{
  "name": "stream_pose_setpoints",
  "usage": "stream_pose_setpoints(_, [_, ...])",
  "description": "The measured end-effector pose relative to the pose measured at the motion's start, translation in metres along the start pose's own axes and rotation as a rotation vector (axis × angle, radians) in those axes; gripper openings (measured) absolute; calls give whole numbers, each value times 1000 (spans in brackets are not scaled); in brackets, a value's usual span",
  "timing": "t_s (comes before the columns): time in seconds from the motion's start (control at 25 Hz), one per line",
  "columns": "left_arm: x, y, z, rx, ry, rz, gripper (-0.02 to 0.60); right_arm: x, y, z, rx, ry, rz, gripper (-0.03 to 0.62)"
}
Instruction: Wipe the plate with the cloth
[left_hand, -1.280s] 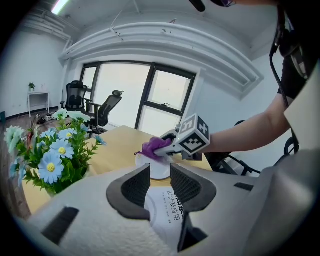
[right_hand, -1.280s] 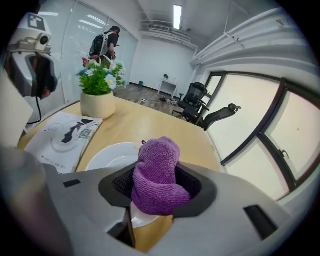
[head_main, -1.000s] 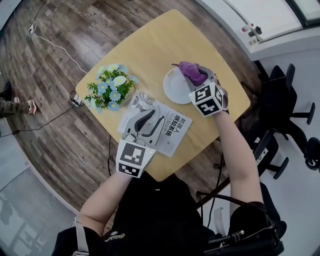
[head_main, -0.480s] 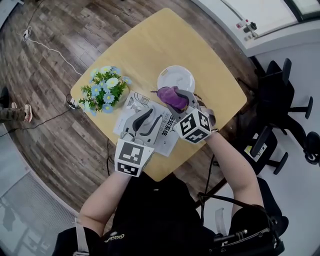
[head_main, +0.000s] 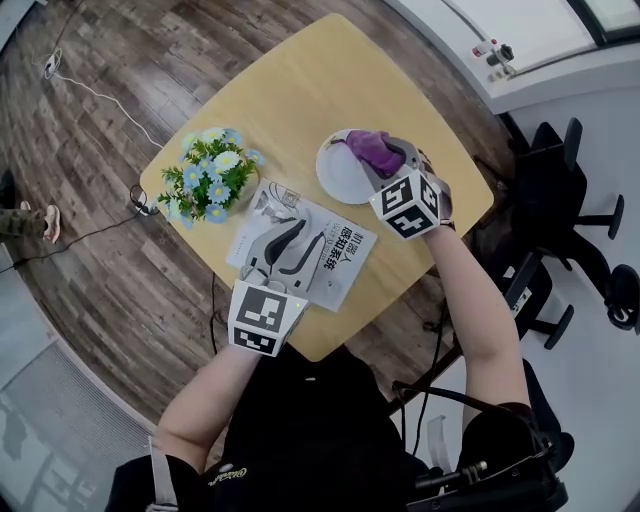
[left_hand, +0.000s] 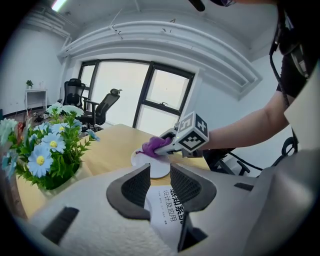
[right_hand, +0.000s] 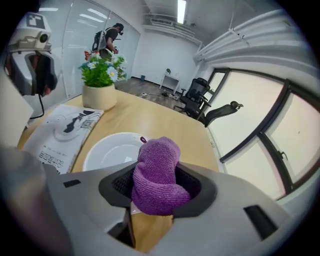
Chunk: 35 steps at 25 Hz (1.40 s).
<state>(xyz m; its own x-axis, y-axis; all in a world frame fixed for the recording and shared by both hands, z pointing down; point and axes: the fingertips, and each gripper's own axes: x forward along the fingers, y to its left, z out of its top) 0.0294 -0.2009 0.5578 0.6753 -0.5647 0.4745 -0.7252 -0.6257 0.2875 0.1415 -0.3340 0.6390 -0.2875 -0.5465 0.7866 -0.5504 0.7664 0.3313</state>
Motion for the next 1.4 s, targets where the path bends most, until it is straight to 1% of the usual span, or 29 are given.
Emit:
stream_pose_setpoints(0.12, [-2, 3, -1, -4, -1, 7, 129, 2, -23, -7, 24, 32, -40, 179])
stream_pose_setpoints(0.24, [-3, 6, -3, -13, 0, 14, 129, -2, -19, -8, 28, 24, -38, 179])
stream_pose_setpoints(0.48, [-2, 7, -2, -18, -1, 12, 129, -19, 30, -3, 19, -26, 37, 179])
stream_pose_setpoints(0.6, [0, 6, -1, -10, 0, 8, 129, -32, 63, 0, -16, -55, 94, 180])
stream_pose_setpoints(0.68, [1, 3, -1, -5, 3, 2, 129, -34, 82, -1, -46, -56, 128, 181])
stream_pose_setpoints(0.8, [2, -2, -1, 3, 7, -6, 129, -35, 91, -3, -60, -58, 142, 181])
stream_pose_setpoints(0.96, [1, -3, -1, -9, 5, -2, 129, -30, 68, -7, -62, -44, 94, 179])
stream_pose_setpoints(1.16, [0, -5, -5, -1, 17, -3, 129, -13, 8, -21, -21, 17, -10, 179])
stream_pose_setpoints(1.24, [1, -3, -4, 1, 15, 3, 129, -9, -11, -22, -13, 32, -36, 179])
stream_pose_setpoints(1.32, [3, -2, -4, 3, 15, 3, 129, -7, -19, -22, -8, 38, -43, 179])
stream_pose_setpoints(1.4, [3, -4, -5, 5, 19, -2, 129, -10, -13, -24, 0, 34, -37, 179])
